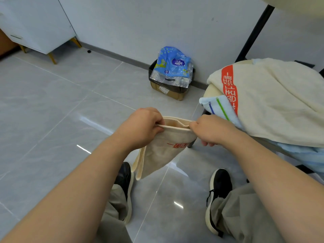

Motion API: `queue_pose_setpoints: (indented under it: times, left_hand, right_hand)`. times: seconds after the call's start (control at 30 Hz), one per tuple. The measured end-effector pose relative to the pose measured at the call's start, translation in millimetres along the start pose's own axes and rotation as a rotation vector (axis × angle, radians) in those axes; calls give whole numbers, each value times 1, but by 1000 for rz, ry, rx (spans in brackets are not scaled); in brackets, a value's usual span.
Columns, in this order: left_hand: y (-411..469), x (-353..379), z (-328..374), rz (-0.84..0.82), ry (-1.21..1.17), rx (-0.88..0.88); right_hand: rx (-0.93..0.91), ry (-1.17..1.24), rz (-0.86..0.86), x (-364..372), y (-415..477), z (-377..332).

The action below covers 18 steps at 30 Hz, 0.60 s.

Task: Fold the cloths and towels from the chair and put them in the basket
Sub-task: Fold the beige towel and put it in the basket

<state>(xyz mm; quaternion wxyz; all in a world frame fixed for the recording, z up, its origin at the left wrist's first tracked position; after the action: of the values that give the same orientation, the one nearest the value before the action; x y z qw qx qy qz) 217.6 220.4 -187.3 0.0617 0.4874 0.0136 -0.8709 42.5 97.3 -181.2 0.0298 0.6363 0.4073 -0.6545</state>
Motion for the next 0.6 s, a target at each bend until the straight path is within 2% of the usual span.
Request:
queue_pose_setpoints:
  times: [0.13,0.33,0.47,0.6]
  left_hand:
    - [-2,-2,-5,-49,39,-21]
    - [-4,3,-6,-92,38,-72]
    - [-4,3,-5,-95,58,-80]
    - [-4,2,-5,-83,44,-90]
  right_hand:
    - [56,-33,99,7,10,1]
    - [-35,100,159,7,11,-4]
    - [85,-36,296,11,17,2]
    - [154,-23,366,15,22,6]
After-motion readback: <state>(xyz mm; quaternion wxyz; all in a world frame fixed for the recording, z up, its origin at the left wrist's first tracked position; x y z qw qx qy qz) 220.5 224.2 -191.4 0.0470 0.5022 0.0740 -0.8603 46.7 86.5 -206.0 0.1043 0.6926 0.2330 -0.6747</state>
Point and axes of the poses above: each hand's wrist, its own y-axis towards the middle knuckle, its own x-axis out of the palm, z = x × y, the point moved 1 cm from there along y, towards the middle knuckle, and after that the axes turned 8 degrees about -y, right-handed, at the moved point
